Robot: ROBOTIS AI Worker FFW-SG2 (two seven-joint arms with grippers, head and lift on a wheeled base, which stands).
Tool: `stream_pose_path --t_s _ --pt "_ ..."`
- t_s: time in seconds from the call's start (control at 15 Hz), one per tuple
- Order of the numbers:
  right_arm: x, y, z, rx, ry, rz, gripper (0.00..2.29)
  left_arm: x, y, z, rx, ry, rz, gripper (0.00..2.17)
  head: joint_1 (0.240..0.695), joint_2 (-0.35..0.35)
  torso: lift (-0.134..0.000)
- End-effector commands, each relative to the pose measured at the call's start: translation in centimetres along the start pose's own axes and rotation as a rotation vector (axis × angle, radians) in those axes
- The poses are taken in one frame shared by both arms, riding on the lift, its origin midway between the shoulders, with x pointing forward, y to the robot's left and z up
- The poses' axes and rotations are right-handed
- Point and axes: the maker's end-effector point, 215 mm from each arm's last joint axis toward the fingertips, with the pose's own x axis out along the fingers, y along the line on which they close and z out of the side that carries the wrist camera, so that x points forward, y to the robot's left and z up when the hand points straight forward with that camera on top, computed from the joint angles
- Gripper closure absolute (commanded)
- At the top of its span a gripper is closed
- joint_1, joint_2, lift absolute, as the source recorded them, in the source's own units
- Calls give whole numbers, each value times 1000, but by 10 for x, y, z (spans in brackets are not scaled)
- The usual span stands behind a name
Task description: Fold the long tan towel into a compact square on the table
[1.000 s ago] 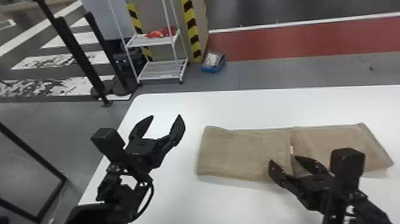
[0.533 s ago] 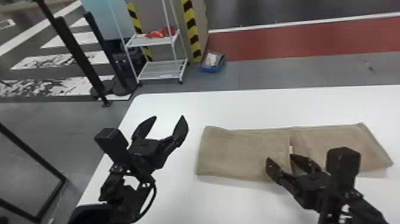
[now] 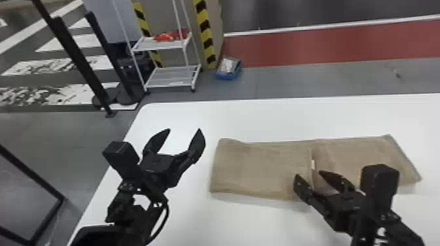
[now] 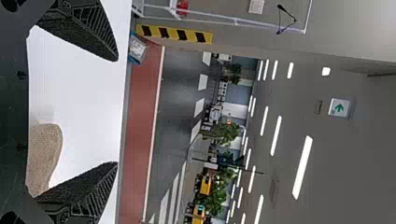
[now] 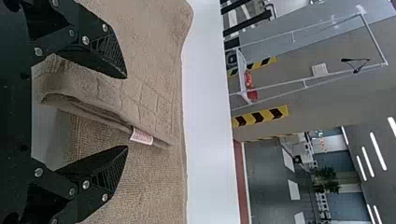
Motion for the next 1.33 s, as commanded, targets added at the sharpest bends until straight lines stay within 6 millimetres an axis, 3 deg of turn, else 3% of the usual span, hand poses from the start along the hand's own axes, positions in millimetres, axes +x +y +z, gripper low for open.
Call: stream_pose_path --t_s 0.0,0.6,0.73,0.8,1.0,1.07,1.27 --pt "4 -1 1 -3 6 -1 407 2 -2 0 1 -1 -4 90 695 233 -125" --pt "7 3 2 -5 14 7 829 3 -2 -4 3 8 -5 93 695 232 -125" --pt "8 2 5 -8 8 6 829 4 -2 -7 1 14 -5 93 695 232 -125" --pt "8 1 4 -7 9 5 947 4 -3 -7 0 14 -8 93 695 232 -125" --pt "7 -1 4 -5 8 2 977 4 -3 -8 0 16 -8 93 695 227 -125" --pt "8 -2 8 -8 -1 3 1173 4 -3 -8 0 16 -8 93 695 227 -125" --pt "6 -5 27 -13 -50 -1 1160 3 -1 -6 4 14 -4 93 695 223 -125"
